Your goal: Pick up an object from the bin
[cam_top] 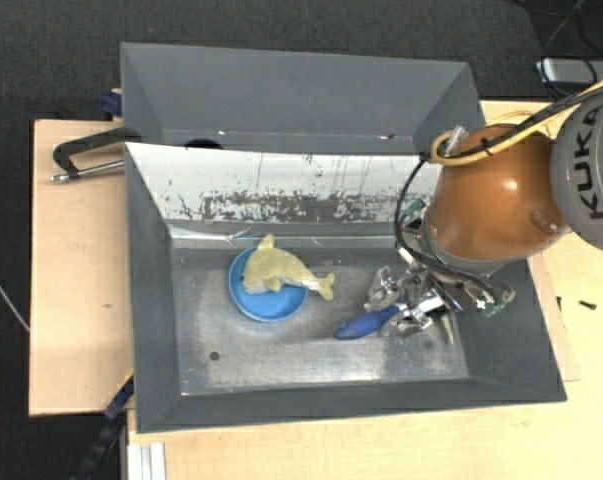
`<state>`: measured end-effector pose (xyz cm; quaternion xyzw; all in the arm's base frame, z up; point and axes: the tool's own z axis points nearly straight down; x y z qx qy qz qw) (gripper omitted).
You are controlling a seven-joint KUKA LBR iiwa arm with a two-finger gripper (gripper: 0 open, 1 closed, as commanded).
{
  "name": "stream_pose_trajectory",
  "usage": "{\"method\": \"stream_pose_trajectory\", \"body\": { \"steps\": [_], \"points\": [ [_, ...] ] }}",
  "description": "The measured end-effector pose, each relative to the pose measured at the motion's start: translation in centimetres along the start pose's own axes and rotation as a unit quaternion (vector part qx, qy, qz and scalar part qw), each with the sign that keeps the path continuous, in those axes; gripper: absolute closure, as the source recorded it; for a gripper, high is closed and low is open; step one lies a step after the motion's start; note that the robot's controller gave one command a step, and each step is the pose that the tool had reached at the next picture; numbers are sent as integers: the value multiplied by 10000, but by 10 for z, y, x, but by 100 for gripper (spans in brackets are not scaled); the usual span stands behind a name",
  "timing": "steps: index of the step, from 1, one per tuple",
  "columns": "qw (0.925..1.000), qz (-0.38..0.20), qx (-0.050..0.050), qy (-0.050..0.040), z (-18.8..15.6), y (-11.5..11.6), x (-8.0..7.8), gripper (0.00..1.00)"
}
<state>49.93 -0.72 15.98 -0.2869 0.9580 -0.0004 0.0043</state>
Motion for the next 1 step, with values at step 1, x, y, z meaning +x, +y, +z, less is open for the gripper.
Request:
{"method": "stream_pose_trajectory", "body": {
  "steps": [1],
  "points": [
    [10000, 1, -4, 5, -24, 0, -2, 100]
  ]
}}
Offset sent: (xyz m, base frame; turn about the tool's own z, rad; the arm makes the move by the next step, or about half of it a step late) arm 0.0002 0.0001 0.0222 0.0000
